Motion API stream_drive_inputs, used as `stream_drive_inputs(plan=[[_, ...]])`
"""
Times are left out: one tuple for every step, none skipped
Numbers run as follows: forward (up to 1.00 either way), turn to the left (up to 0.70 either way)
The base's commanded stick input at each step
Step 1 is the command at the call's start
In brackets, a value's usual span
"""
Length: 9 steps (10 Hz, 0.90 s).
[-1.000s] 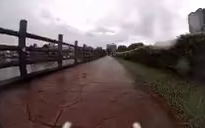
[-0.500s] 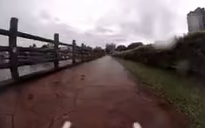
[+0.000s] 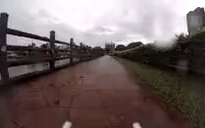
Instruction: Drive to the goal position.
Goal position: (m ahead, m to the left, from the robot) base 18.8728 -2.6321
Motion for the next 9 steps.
stream_drive_inputs(plan=[[0.50, 0.00], [0.50, 0.00], [0.50, 0.00], [0.50, 0.00], [0.50, 0.00], [0.50, 0.00], [0.50, 0.00], [0.50, 0.00], [0.50, 0.00]])
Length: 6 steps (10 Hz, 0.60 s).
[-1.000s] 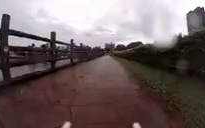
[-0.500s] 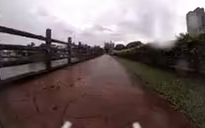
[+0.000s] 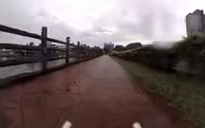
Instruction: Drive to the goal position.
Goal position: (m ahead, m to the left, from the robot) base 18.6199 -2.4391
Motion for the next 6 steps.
stream_drive_inputs(plan=[[0.50, 0.00], [0.50, 0.00], [0.50, 0.00], [0.50, 0.00], [0.50, 0.00], [0.50, 0.00]])
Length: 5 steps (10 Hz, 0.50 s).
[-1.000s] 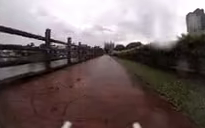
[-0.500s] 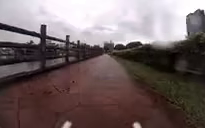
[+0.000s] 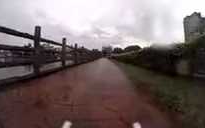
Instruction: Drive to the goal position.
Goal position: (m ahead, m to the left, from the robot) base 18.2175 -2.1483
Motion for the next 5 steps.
stream_drive_inputs(plan=[[0.50, 0.00], [0.50, 0.00], [0.50, 0.00], [0.50, 0.00], [0.50, 0.00]])
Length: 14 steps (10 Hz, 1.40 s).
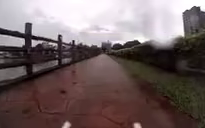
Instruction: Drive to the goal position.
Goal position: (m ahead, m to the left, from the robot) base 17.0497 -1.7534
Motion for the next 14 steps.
stream_drive_inputs(plan=[[0.50, 0.00], [0.50, 0.00], [0.50, 0.00], [0.50, 0.00], [0.50, 0.00], [0.50, 0.00], [0.50, 0.00], [0.50, 0.00], [0.50, 0.00], [0.50, 0.00], [0.50, 0.00], [0.50, 0.00], [0.50, 0.00], [0.50, 0.00]])
